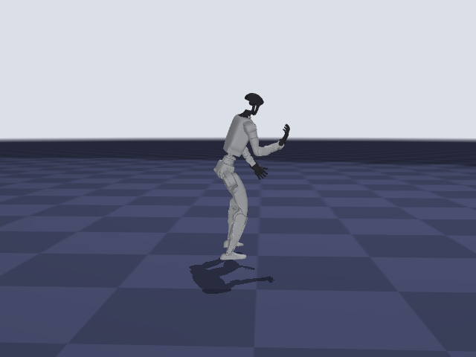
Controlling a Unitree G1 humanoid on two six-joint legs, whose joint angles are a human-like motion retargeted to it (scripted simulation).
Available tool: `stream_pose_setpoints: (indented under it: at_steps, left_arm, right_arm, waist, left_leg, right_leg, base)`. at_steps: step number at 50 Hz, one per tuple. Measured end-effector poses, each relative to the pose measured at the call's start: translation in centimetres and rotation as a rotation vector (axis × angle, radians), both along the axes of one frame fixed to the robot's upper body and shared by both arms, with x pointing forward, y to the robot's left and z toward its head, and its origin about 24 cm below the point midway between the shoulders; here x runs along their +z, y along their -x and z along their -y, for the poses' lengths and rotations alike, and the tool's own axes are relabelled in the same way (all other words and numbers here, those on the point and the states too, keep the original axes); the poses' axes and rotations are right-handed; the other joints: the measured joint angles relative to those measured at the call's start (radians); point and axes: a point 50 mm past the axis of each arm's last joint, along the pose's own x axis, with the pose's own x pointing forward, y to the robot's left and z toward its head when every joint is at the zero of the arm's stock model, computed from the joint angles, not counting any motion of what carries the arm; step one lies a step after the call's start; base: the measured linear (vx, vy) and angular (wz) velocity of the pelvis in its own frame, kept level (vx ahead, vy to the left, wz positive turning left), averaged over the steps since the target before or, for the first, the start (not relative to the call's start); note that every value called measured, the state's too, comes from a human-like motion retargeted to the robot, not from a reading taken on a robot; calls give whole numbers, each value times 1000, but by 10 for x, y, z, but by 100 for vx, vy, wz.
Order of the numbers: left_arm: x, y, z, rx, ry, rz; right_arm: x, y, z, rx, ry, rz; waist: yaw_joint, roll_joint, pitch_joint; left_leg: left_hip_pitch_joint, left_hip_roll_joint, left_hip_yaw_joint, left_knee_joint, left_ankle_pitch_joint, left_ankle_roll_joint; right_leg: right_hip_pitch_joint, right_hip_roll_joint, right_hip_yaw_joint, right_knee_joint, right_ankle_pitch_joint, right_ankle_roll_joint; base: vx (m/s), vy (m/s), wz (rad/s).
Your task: Kungfu
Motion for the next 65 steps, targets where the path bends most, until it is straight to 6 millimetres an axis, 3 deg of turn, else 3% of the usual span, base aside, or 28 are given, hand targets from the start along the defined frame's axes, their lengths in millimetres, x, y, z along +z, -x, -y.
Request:
stream_pose_setpoints:
  at_steps: [2, 5, 8, 10, 12, 15, 17, 18, 20, 23, 25, 27, 30, 32, 35, 38, 40, 45, 51, 55, 59, 62, 65]
  left_arm:
    - [1, -7, -27, 54, -177, 132]
    - [7, -16, -81, 151, -433, 299]
    - [19, -20, -146, 318, -707, 414]
    - [32, -18, -191, 471, -888, 488]
    - [48, -16, -231, 628, -1045, 552]
    - [67, -6, -279, 779, -1236, 570]
    - [73, 4, -302, 854, -1278, 510]
    - [73, 9, -309, 884, -1266, 477]
    - [66, 24, -319, 943, -1194, 398]
    - [55, 44, -323, 1099, -982, 325]
    - [47, 52, -317, 1267, -843, 312]
    - [42, 58, -309, 1463, -758, 325]
    - [42, 63, -295, 1709, -694, 407]
    - [36, 63, -282, 1755, -692, 404]
    - [25, 59, -268, 1654, -712, 366]
    - [16, 57, -257, 1605, -699, 320]
    - [14, 55, -251, 1614, -678, 315]
    - [13, 51, -241, 1617, -643, 310]
    - [20, 50, -239, 1647, -616, 343]
    - [24, 48, -240, 1683, -557, 346]
    - [42, 33, -250, 1707, -475, 393]
    - [73, 4, -258, 1692, -369, 477]
    - [120, -30, -263, 1656, -240, 596]
  right_arm:
    - [45, 15, 42, -201, -55, 199]
    - [96, 59, 97, -559, -144, 509]
    - [128, 111, 133, -972, -222, 798]
    - [139, 144, 147, -1231, -297, 963]
    - [143, 170, 150, -1435, -399, 1104]
    - [142, 198, 147, -1652, -625, 1241]
    - [139, 213, 144, -1710, -751, 1341]
    - [137, 219, 141, -1729, -780, 1409]
    - [133, 224, 137, -1745, -784, 1493]
    - [130, 223, 131, -1699, -769, 1442]
    - [131, 222, 131, -1656, -755, 1413]
    - [130, 222, 136, -1630, -740, 1387]
    - [130, 225, 142, -1583, -725, 1344]
    - [130, 230, 142, -1503, -737, 1312]
    - [127, 237, 143, -1417, -770, 1287]
    - [123, 238, 143, -1463, -782, 1290]
    - [123, 236, 143, -1502, -794, 1279]
    - [122, 226, 140, -1469, -755, 1217]
    - [121, 191, 135, -1397, -678, 1016]
    - [113, 137, 127, -1420, -501, 813]
    - [95, 68, 115, -1333, -297, 564]
    - [76, 20, 100, -1197, -134, 397]
    - [53, -23, 79, -1082, 60, 268]
  waist:
    - [-32, -4, -31]
    - [-57, -6, -77]
    - [-29, -9, -110]
    - [13, -19, -101]
    - [55, -67, -76]
    - [73, -163, -64]
    - [73, -174, -80]
    - [77, -175, -94]
    - [102, -232, -103]
    - [97, -259, -96]
    - [114, -296, -96]
    - [123, -287, -118]
    - [122, -240, -152]
    - [125, -198, -163]
    - [107, -155, -186]
    - [80, -137, -217]
    - [64, -127, -230]
    - [68, -124, -240]
    - [114, -104, -224]
    - [161, -86, -230]
    - [230, -84, -220]
    - [296, -82, -208]
    - [373, -75, -189]
  left_leg:
    - [-15, 23, 43, 235, -15, 23]
    - [-92, 95, 9, 661, -21, 54]
    - [-208, 269, -39, 935, -44, 120]
    - [-281, 437, -81, 909, -34, 176]
    - [-298, 516, -82, 580, 78, 183]
    - [-285, 430, -202, -196, 268, 71]
    - [-313, 452, -267, -513, 253, 112]
    - [-391, 459, -352, -536, 194, 151]
    - [-374, 471, -291, -571, 149, 199]
    - [-441, 519, -347, -212, 179, 236]
    - [-452, 487, -347, 40, 202, 229]
    - [-489, 519, -304, 303, 154, 245]
    - [-529, 602, -237, 660, 70, 324]
    - [-523, 599, -228, 836, 63, 301]
    - [-494, 514, -187, 1039, 73, 221]
    - [-446, 410, -115, 1146, 94, 134]
    - [-414, 350, -79, 1170, 121, 92]
    - [-333, 278, -47, 1088, 173, 59]
    - [-238, 359, -83, 843, 208, 97]
    - [-191, 398, -83, 610, 255, 131]
    - [-122, 339, -96, 266, 347, 100]
    - [-49, 307, -98, -22, 425, 70]
    - [46, 263, -127, -323, 503, 32]
  right_leg:
    - [47, -50, -35, -47, 8, 4]
    - [116, -65, -72, -117, 32, -14]
    - [174, -4, -84, -183, 57, -55]
    - [231, 49, -72, -219, 74, -75]
    - [283, 52, -20, -239, 86, -79]
    - [321, -17, 15, -270, 96, -67]
    - [322, -34, -31, -294, 103, -70]
    - [314, -33, -55, -306, 111, -80]
    - [285, -82, -25, -274, 111, -85]
    - [255, -120, 16, -217, 99, -84]
    - [223, -165, 61, -186, 92, -76]
    - [203, -154, 76, -170, 83, -80]
    - [176, -115, 61, -155, 72, -93]
    - [173, -74, 58, -163, 72, -106]
    - [168, -48, 20, -193, 81, -117]
    - [151, -55, -24, -224, 95, -114]
    - [150, -62, -57, -245, 103, -111]
    - [157, -84, -118, -270, 110, -96]
    - [203, -72, -177, -283, 97, -81]
    - [243, -67, -212, -297, 88, -67]
    - [308, -84, -245, -323, 83, -41]
    - [373, -84, -283, -341, 72, -15]
    - [458, -72, -316, -361, 60, 17]
  base:
    - [14, -6, 197]
    - [20, -15, 142]
    - [18, -25, 41]
    - [15, -23, -62]
    - [8, -15, -84]
    - [-16, -8, -24]
    - [-10, -10, 16]
    - [3, -5, -2]
    - [16, 5, -48]
    - [3, 20, -66]
    - [-3, 17, -53]
    - [15, 13, -5]
    - [12, 15, 24]
    - [4, 12, 18]
    - [6, 15, 54]
    - [1, 9, 76]
    - [4, 13, 71]
    - [4, 11, 43]
    - [8, 14, 25]
    - [17, 24, 44]
    - [12, 24, 60]
    - [18, 16, 80]
    - [33, 26, 80]
